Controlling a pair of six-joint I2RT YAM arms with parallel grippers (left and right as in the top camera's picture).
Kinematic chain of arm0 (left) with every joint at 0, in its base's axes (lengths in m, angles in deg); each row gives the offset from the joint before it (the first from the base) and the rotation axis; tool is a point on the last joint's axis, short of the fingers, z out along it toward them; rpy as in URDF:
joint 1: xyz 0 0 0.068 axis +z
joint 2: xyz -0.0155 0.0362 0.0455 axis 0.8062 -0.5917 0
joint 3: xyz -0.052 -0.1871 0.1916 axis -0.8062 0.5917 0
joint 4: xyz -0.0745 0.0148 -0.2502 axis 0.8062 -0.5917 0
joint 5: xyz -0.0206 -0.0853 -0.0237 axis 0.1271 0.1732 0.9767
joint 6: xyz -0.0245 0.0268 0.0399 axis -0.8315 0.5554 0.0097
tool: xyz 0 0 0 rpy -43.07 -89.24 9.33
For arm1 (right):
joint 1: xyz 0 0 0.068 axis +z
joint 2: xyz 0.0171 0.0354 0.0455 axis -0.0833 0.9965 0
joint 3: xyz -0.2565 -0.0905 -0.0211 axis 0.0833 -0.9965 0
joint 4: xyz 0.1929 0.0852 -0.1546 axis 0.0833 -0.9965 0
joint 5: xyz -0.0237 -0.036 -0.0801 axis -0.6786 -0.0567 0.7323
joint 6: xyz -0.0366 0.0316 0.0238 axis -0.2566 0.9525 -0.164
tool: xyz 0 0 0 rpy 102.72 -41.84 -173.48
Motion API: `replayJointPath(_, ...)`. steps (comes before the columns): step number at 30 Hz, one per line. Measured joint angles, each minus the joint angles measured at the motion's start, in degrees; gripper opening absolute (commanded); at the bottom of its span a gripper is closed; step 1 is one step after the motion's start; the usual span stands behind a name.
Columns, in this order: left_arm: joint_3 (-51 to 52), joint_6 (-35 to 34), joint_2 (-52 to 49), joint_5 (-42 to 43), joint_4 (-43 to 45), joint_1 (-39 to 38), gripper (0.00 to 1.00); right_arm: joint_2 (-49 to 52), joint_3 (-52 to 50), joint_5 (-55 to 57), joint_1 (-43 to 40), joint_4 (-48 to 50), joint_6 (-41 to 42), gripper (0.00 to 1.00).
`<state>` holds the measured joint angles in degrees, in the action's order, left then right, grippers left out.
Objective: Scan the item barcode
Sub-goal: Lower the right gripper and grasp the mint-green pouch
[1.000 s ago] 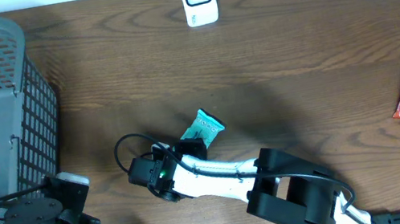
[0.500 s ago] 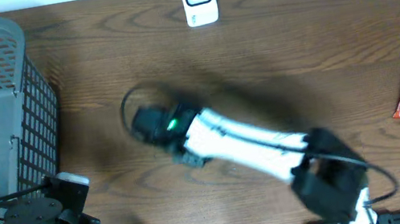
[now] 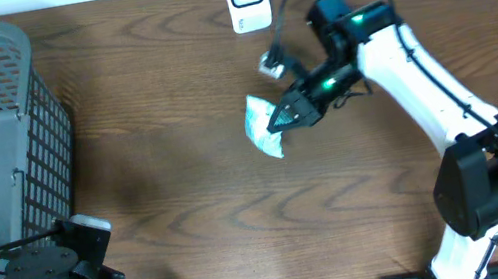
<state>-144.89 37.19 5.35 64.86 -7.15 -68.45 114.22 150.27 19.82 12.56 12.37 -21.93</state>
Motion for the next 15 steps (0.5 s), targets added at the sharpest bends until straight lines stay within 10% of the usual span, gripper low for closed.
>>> replayJointPath(15, 0.00, 0.02, 0.00, -0.02, 0.00, 0.00, 0.98, 0.02, -5.79, -16.28, -6.95, 5.20, -15.28, 0.01)
